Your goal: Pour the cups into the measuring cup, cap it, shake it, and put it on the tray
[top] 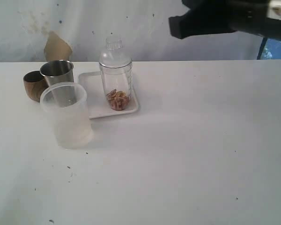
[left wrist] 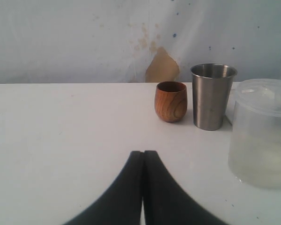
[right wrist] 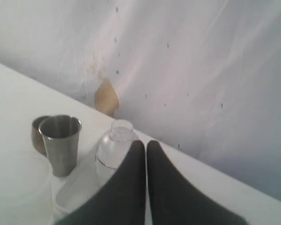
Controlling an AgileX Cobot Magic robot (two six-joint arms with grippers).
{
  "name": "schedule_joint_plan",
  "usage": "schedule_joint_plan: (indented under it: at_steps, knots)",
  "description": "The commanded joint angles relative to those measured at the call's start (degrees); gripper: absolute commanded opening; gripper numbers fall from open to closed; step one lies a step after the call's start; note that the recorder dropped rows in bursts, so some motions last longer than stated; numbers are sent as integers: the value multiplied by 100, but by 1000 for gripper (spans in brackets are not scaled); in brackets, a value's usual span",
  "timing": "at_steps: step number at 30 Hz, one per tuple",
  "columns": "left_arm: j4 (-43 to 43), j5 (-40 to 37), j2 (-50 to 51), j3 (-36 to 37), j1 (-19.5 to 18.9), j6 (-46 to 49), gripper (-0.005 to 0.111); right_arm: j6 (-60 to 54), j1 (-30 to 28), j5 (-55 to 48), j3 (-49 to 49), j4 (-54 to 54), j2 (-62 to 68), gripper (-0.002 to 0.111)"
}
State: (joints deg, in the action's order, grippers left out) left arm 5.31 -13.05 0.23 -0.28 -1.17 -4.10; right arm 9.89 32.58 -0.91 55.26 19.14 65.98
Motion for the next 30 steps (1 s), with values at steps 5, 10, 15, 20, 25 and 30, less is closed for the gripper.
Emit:
schedule_joint_plan:
  at_steps: [5, 10, 15, 20, 25, 30]
  knots:
    - [4, 15, -23, 28, 21, 11, 0, -45, 6, 1314, -1482, -132, -2149, 1]
    - [4, 15, -23, 28, 21, 11, 0, -45, 6, 836, -1757, -157, -3323, 1]
    - [4, 15, -23, 28, 21, 11, 0, 123, 6, -289, -1770, -157, -4284, 1]
    - [4, 15, -23, 28, 21, 11, 0, 348, 6, -1102, -1929, -374, -5389, 1]
    - [-33, -22, -23, 28, 21, 11, 0, 374, 6, -1618, -2054, -601, -6598, 1]
    - [-38, -26, -23, 28, 21, 11, 0, 374, 6, -1880, -2067, -698, -6598, 1]
